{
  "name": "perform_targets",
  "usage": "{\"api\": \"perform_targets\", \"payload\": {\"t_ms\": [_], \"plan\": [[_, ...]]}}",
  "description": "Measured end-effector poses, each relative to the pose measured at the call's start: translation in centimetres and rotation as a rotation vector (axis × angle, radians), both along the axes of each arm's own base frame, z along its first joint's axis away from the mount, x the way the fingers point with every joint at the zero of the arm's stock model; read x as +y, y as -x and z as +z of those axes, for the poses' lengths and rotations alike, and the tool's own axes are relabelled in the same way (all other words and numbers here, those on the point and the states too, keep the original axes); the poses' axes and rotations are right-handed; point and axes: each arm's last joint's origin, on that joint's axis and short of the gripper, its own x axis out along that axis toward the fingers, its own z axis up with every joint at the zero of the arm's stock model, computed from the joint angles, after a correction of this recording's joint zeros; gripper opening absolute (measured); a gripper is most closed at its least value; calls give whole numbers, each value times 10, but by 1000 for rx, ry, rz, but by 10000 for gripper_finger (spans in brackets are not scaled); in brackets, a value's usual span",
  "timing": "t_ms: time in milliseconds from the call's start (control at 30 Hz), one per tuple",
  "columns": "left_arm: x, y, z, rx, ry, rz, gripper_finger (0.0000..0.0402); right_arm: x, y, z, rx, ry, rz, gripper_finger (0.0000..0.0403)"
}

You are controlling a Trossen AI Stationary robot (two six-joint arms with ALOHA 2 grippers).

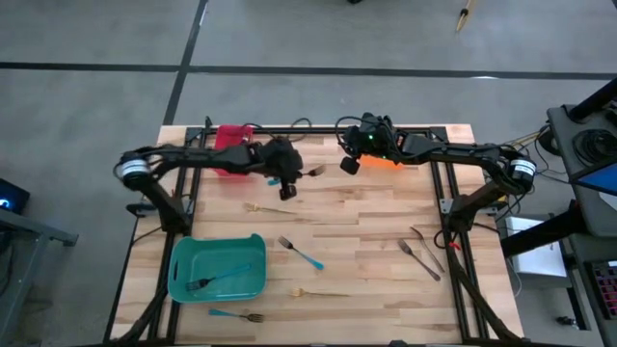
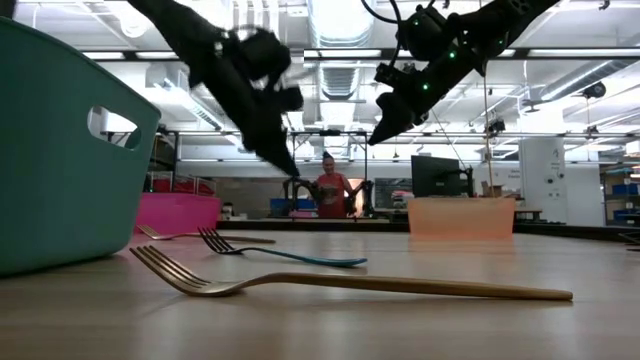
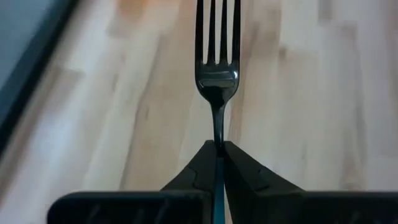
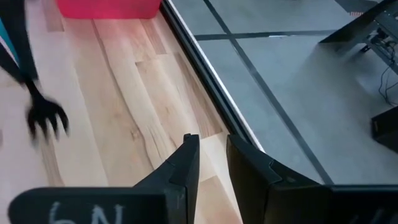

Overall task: Sort silverware by color (type)
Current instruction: Put the blue fork into the green bin

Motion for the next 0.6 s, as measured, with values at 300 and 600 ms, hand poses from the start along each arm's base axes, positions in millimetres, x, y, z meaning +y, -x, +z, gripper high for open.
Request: {"api": "perform_targets", "payload": {"t_ms": [300,600], "plan": [[-42,46,81,-155,-7,-44,1,1,1,-3,32,-3,7,70],[-90,113,112,-76,270,66,0,1,2,-4,40,13,19,69]]}}
